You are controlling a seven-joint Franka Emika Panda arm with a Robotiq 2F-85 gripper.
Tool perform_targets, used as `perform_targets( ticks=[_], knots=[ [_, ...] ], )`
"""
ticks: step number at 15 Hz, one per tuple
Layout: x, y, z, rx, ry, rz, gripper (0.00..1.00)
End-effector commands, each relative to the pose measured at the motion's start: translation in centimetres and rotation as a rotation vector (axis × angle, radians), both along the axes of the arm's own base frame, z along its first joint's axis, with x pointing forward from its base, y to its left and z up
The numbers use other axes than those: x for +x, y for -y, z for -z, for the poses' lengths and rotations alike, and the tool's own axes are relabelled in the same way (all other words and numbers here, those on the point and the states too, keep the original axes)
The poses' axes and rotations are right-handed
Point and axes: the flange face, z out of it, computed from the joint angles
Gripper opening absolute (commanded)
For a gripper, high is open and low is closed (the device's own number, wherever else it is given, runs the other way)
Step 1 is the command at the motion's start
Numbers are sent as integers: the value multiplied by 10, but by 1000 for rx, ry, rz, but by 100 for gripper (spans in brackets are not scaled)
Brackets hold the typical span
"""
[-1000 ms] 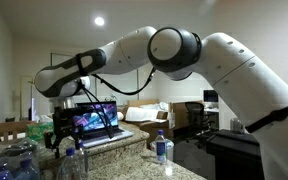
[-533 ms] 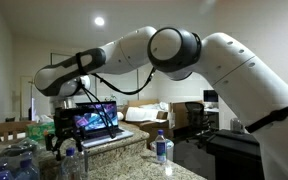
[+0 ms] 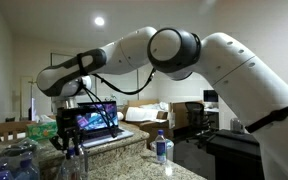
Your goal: Move the three empty water bottles to the right
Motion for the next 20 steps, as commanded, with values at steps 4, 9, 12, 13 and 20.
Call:
perform_targets(
  ticks=[4,9,12,13,20],
  knots=[
    [2,5,-3,-1,-5,-9,13],
    [-8,4,-17,-1,12,-19,14],
    [-22,5,-35,2,27,-22,14],
    [-31,8,-42,6,24,-14,14],
    [-86,80,-56,50,-34,111,14]
  ],
)
